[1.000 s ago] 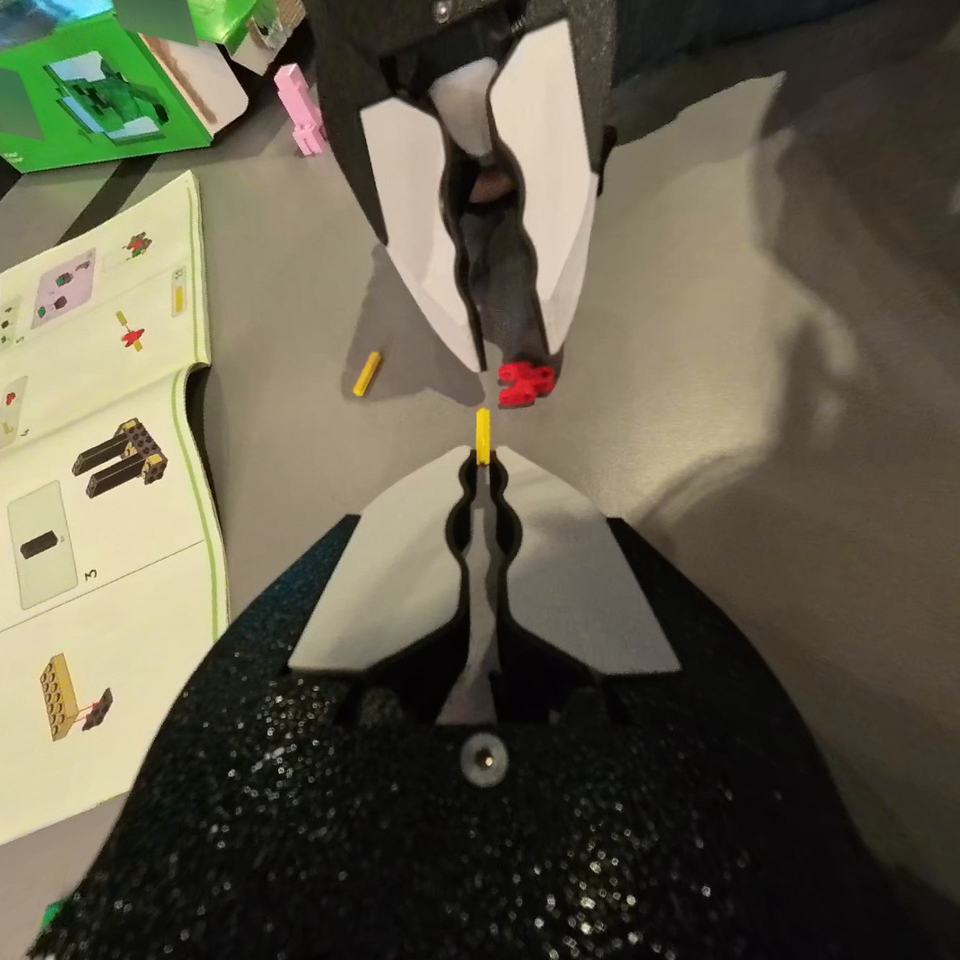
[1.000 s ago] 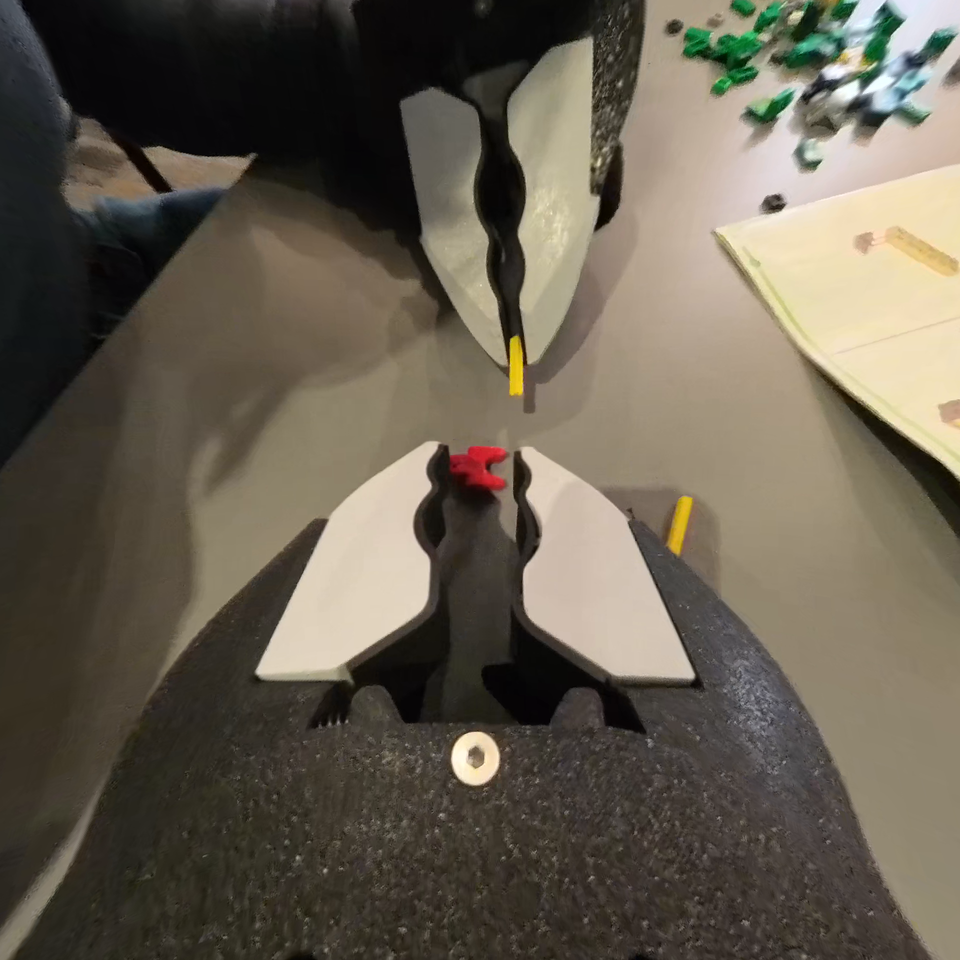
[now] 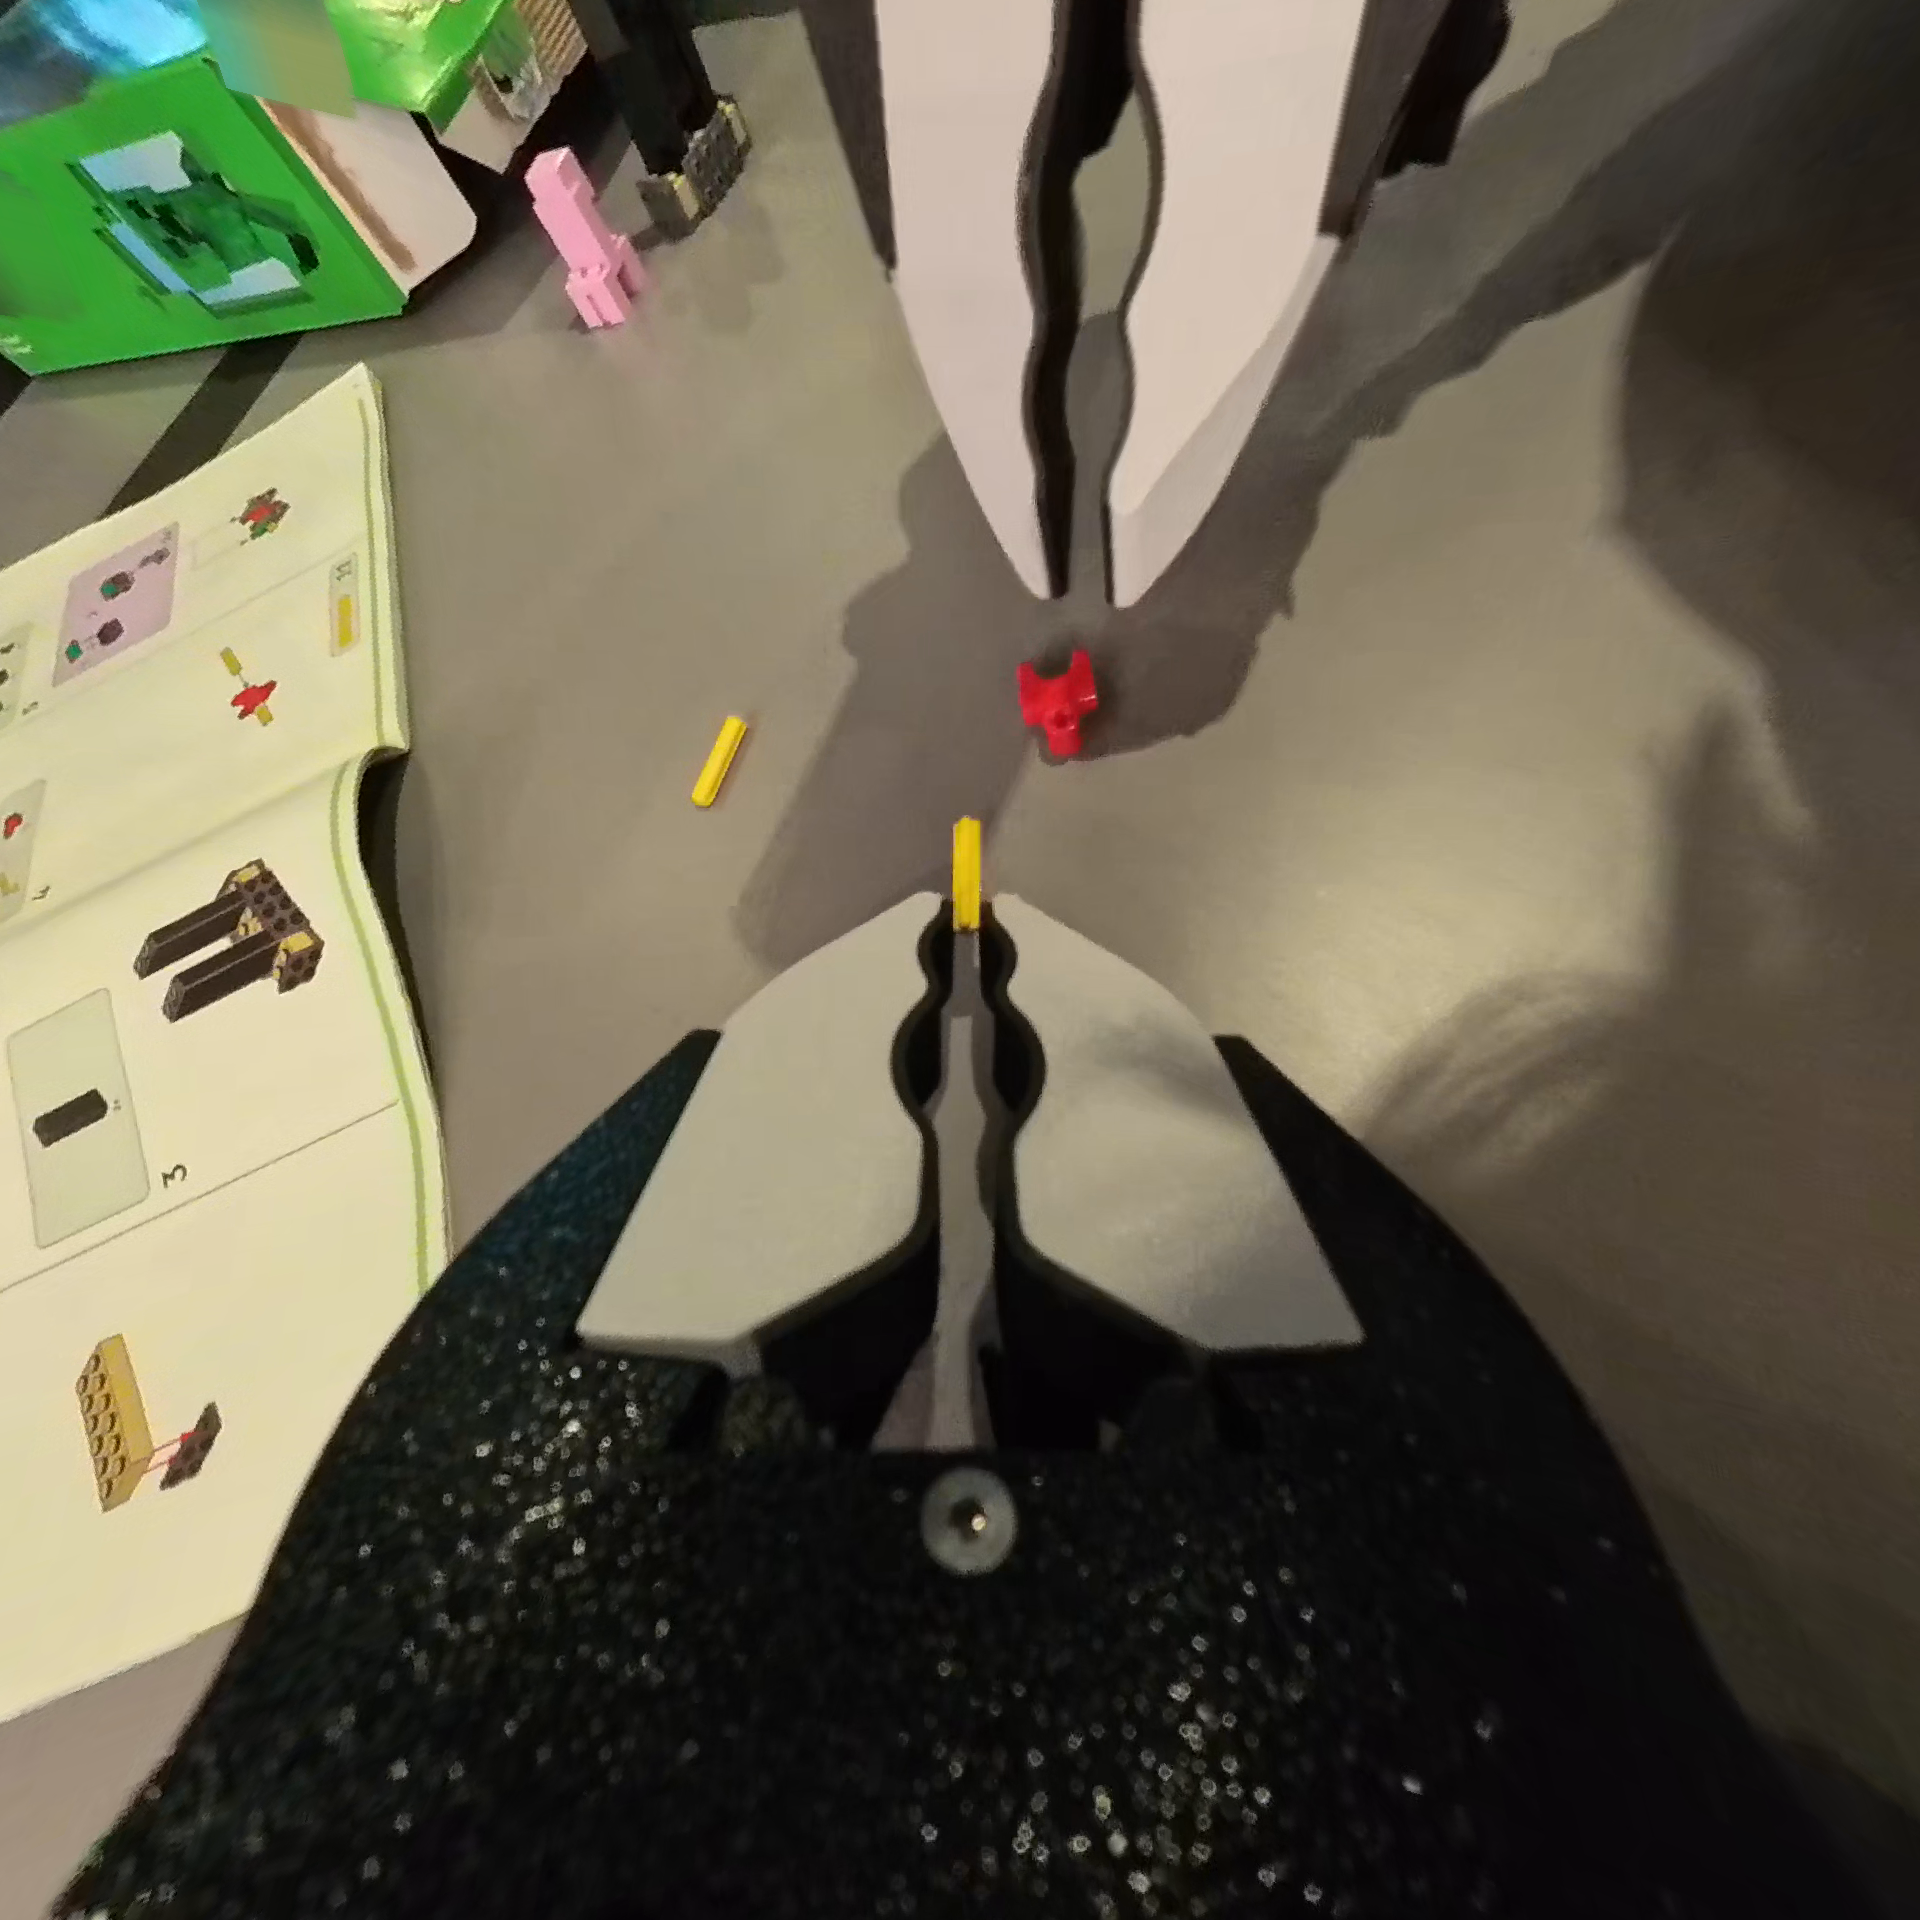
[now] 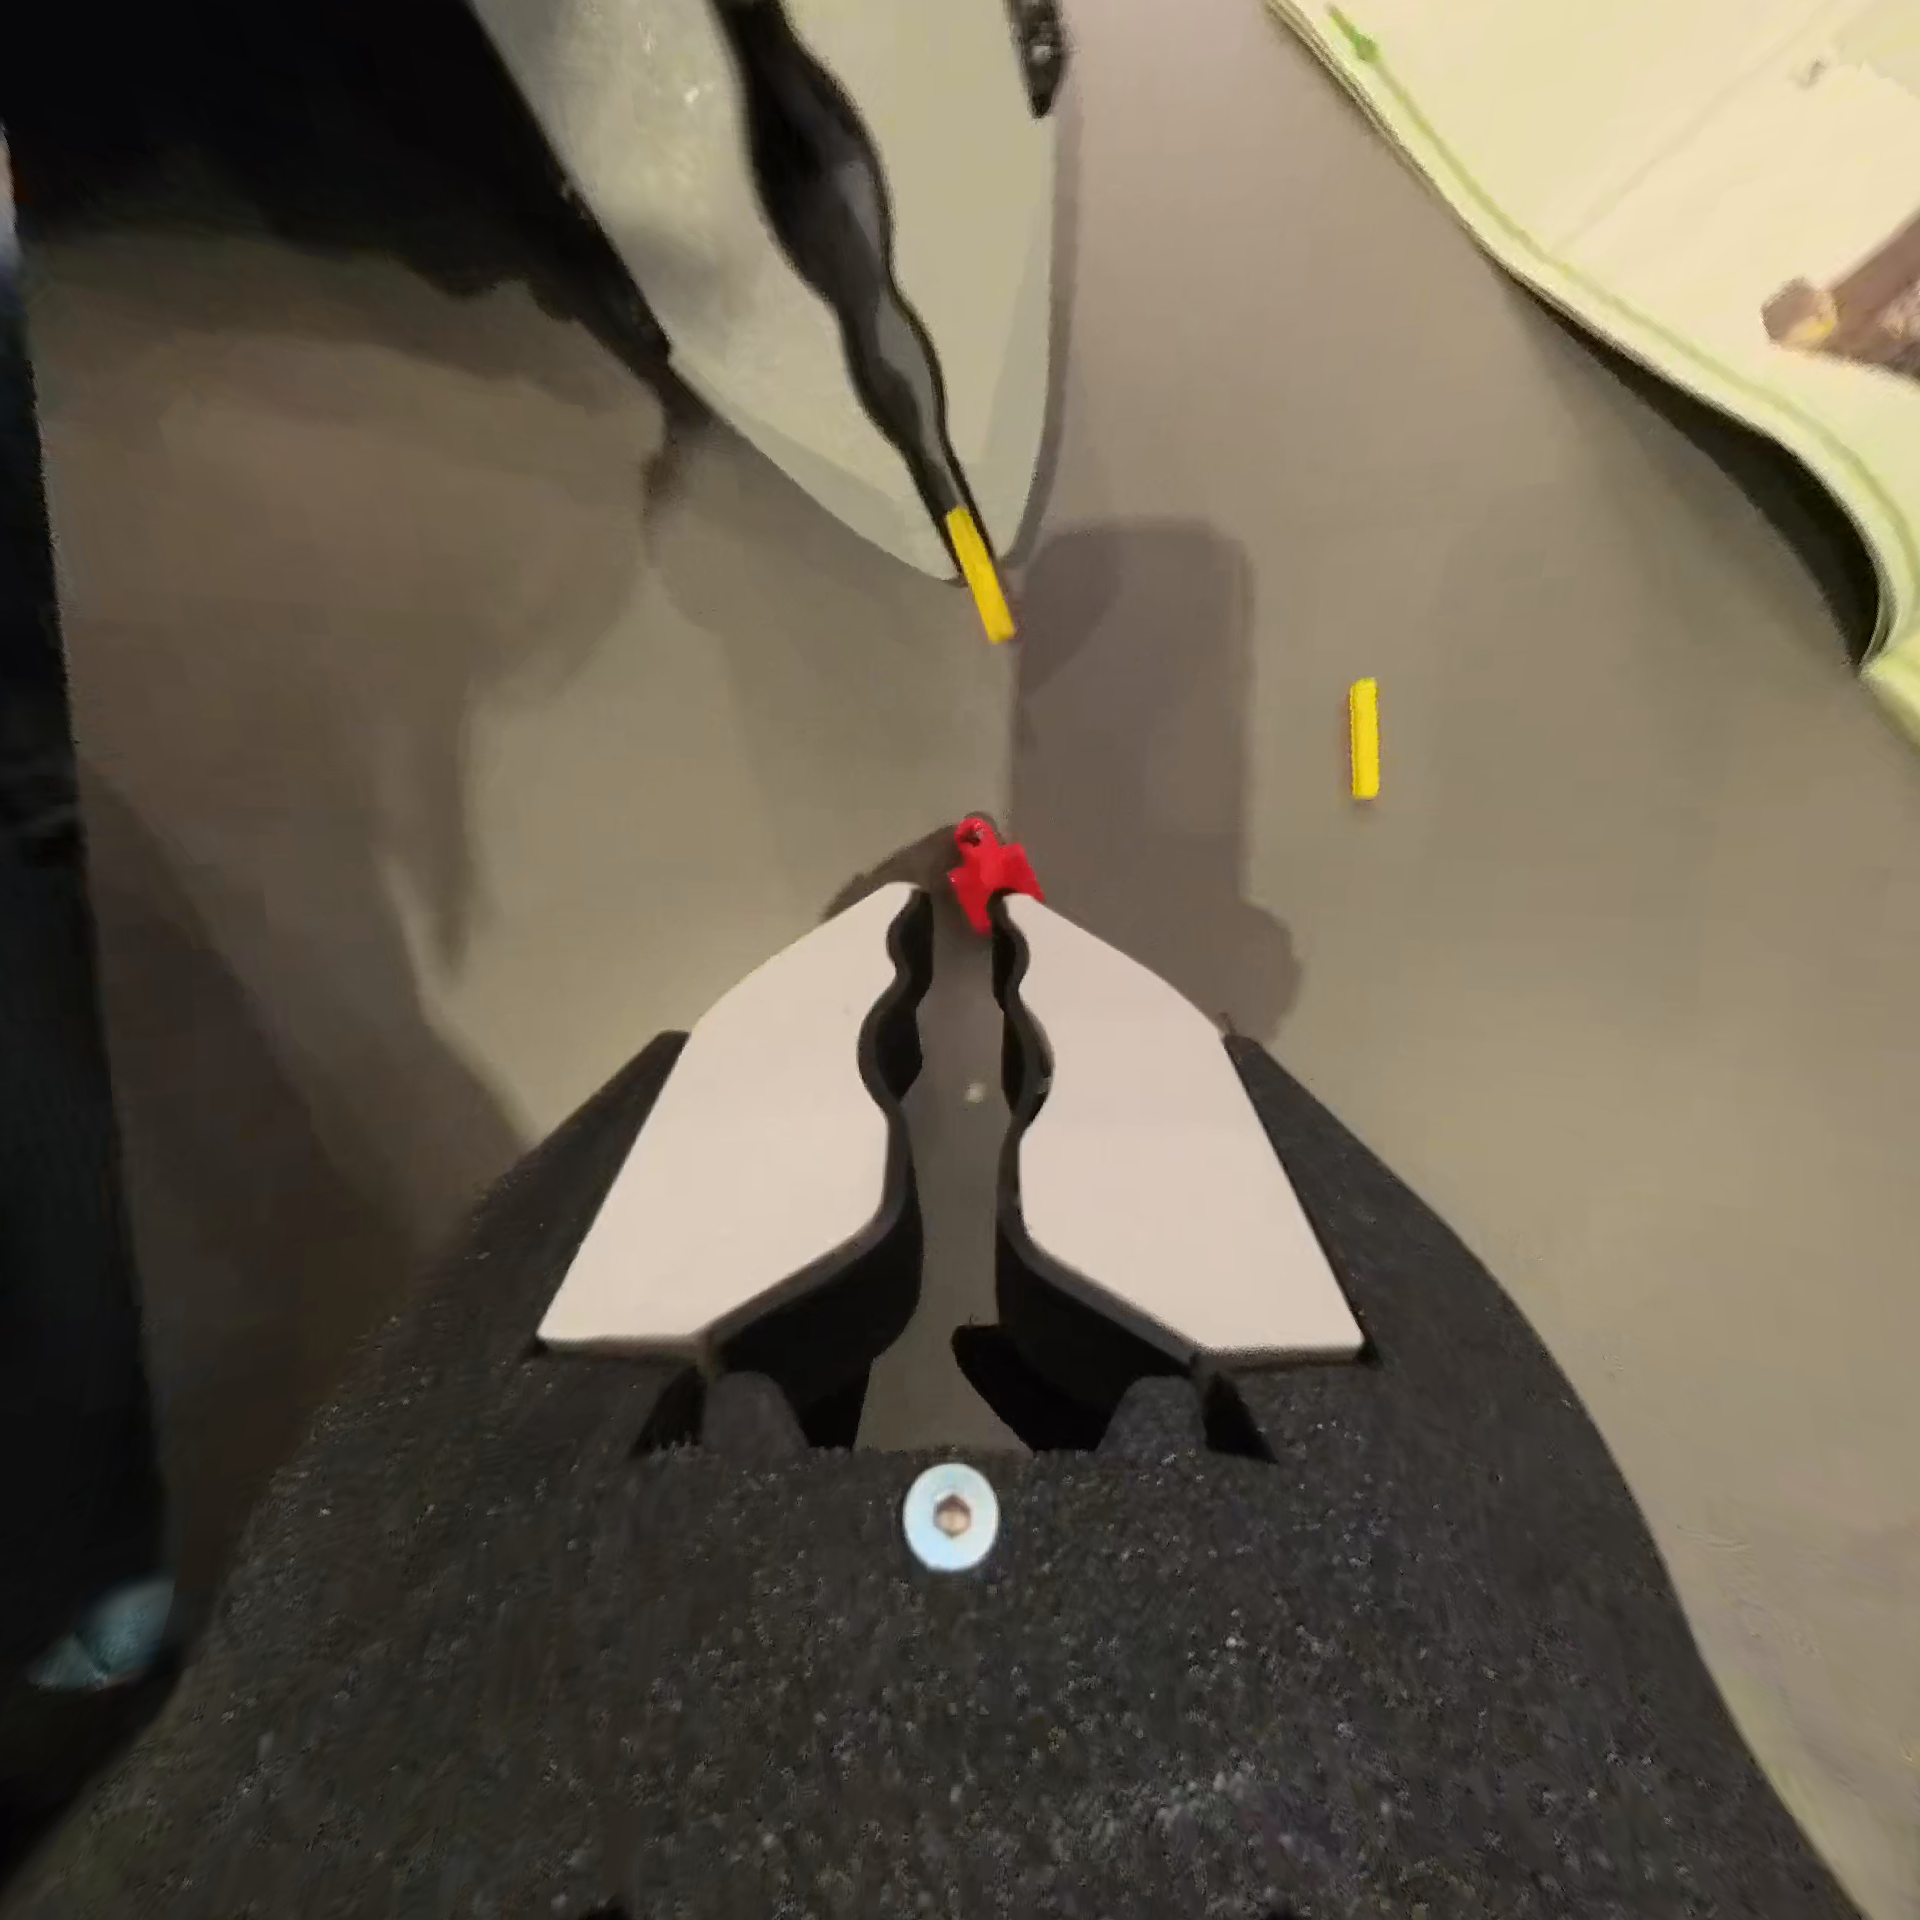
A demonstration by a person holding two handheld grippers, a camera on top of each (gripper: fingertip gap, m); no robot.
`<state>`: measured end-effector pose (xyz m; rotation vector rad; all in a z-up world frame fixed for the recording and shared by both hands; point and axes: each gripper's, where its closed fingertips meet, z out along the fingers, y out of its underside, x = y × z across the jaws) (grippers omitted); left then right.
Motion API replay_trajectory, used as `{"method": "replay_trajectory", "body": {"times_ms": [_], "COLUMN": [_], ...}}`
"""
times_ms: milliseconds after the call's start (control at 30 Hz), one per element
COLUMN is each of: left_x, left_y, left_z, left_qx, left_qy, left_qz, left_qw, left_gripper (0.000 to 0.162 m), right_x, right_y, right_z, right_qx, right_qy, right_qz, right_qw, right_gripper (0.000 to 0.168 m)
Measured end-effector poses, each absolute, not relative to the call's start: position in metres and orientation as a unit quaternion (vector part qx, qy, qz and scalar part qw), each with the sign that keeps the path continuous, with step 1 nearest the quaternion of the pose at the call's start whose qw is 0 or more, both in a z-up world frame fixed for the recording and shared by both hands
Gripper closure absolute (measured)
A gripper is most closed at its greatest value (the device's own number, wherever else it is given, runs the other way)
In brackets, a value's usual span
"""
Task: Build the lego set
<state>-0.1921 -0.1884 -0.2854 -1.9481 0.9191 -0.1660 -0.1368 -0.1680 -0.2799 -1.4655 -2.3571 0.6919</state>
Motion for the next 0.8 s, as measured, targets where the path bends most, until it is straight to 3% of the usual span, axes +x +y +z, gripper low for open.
{"method": "replay_trajectory", "body": {"times_ms": [33, 300, 567, 800], "left_x": [-0.191, -0.188, -0.190, -0.189], "left_y": [-0.188, -0.189, -0.188, -0.189], "left_z": [-0.286, -0.285, -0.283, -0.283], "left_qx": [-0.795, -0.791, -0.790, -0.789], "left_qy": [0.377, 0.383, 0.376, 0.379], "left_qz": [-0.067, -0.068, -0.066, -0.063], "left_qw": [0.471, 0.472, 0.480, 0.479], "left_gripper": [0.158, 0.158, 0.158, 0.158], "right_x": [-0.136, -0.131, -0.150, -0.153], "right_y": [-0.171, -0.182, -0.150, -0.160], "right_z": [-0.280, -0.295, -0.293, -0.285], "right_qx": [-0.528, -0.527, -0.525, -0.451], "right_qy": [-0.801, -0.813, -0.801, -0.852], "right_qz": [0.250, 0.200, 0.139, 0.192], "right_qw": [0.135, 0.144, 0.251, 0.184], "right_gripper": [0.159, 0.168, 0.167, 0.151]}}
